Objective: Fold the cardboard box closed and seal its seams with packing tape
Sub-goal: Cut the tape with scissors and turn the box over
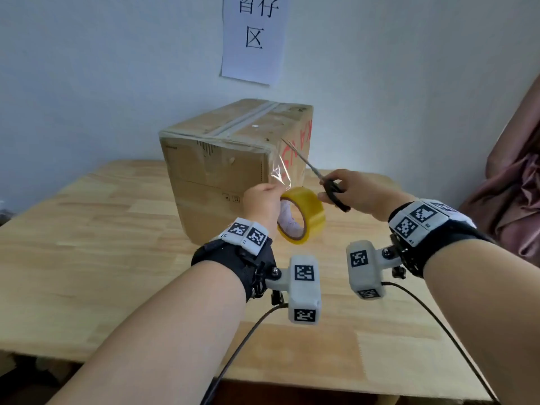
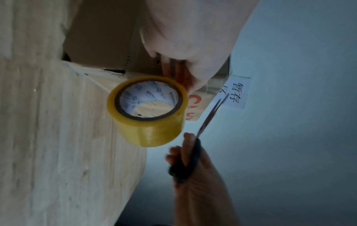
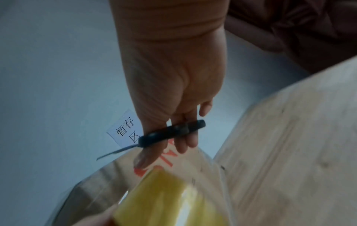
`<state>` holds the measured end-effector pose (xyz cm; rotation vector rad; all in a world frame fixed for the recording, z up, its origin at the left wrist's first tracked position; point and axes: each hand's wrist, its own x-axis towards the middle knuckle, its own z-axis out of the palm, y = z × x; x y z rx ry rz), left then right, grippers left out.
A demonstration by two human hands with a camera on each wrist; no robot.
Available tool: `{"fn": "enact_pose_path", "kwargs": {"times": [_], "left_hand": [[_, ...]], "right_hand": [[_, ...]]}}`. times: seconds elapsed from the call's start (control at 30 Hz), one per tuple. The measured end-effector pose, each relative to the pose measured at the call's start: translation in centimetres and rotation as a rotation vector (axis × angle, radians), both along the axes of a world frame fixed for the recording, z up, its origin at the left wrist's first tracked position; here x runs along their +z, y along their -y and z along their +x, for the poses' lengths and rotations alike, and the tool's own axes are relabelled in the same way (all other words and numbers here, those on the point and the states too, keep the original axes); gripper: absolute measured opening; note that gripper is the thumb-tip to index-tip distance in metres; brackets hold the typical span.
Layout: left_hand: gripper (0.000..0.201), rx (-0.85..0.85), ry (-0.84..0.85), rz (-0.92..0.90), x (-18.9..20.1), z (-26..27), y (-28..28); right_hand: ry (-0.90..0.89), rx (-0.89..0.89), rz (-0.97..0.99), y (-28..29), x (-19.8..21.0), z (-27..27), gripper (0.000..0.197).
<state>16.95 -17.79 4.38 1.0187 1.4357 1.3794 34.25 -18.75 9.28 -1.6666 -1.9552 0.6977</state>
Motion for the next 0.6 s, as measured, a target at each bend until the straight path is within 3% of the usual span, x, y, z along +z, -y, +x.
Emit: {"fn": "enact_pose_path", "kwargs": {"times": [0.1,0.23,0.43,0.6], "left_hand": [[0.008,-0.017,-0.004,0.037,0.3,0.7,0.4],[0.01,0.003,-0.003,0.065,-0.1,0.9,0.7],[0.015,-0.042,0.096,0.045,-0.1,0.6,0.9],[0.013,-0.083,0.153,0.014,0.3,-0.4,1.0]], "right_hand": [[0.208,0.043,-0.119,-0.9,2.4,1.7,0.053],[0.469,0.125,-0.27,-1.1,3.9,2.2,0.062],[0.413,0.193,-0.36,-1.5,3.8,2.5,0.077],[0.405,0.234,-0.371,-1.7,4.3,2.1,0.059]]}}
